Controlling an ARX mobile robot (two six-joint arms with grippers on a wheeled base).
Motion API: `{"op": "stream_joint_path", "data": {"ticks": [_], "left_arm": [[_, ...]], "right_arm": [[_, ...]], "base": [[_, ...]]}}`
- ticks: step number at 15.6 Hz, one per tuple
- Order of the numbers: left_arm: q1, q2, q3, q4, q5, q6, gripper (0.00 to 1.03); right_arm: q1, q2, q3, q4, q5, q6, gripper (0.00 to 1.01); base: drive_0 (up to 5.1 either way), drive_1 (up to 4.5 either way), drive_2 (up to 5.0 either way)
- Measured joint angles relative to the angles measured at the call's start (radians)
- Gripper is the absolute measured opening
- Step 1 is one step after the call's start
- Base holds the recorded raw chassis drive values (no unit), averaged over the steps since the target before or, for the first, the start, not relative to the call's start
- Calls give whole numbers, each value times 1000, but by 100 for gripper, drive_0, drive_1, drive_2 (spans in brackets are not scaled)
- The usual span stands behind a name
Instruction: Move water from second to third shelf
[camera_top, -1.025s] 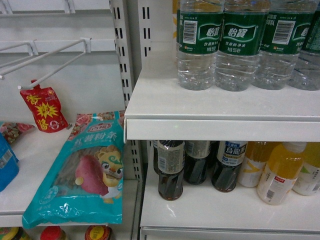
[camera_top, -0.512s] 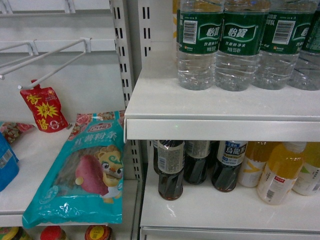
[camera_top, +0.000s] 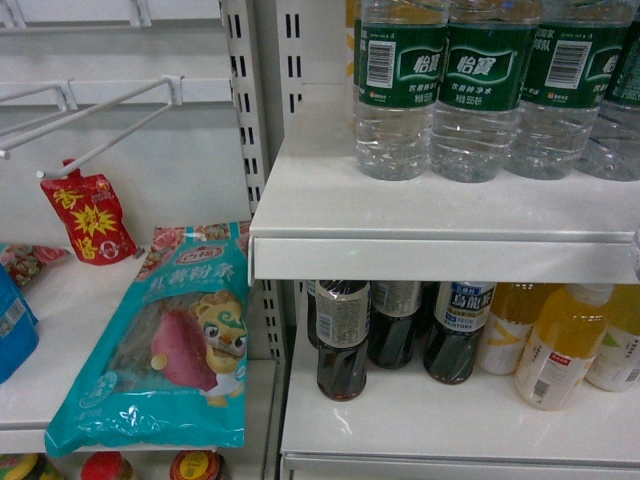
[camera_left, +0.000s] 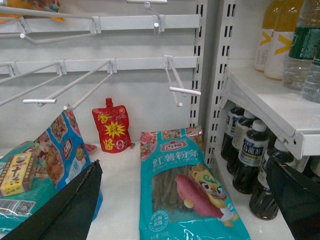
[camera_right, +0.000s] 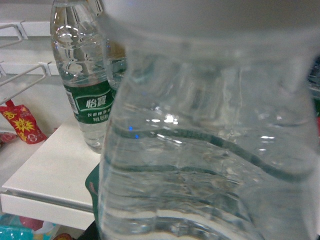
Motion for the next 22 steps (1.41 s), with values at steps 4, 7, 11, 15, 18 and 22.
{"op": "stream_joint_path", "data": {"ticks": [4, 7, 11, 15, 18, 22], "left_arm": [[0, 0, 0, 0, 0, 0, 98], [0, 0, 0, 0, 0, 0, 98], [0, 0, 0, 0, 0, 0, 98], [0, 0, 0, 0, 0, 0, 98], [0, 0, 0, 0, 0, 0, 98], [0, 0, 0, 0, 0, 0, 98]], "right_arm": [[-13, 90, 66, 9, 8, -3, 42], [-16, 158, 112, 29, 17, -3, 42], [-14, 239, 154, 59, 33, -17, 42], [9, 360, 264, 47, 85, -39, 42], [20, 375, 277, 43, 95, -50, 42], [19, 384, 283, 43, 95, -50, 42]], "base": [[0, 0, 0], [0, 0, 0], [0, 0, 0], [0, 0, 0], [0, 0, 0], [0, 0, 0]]}}
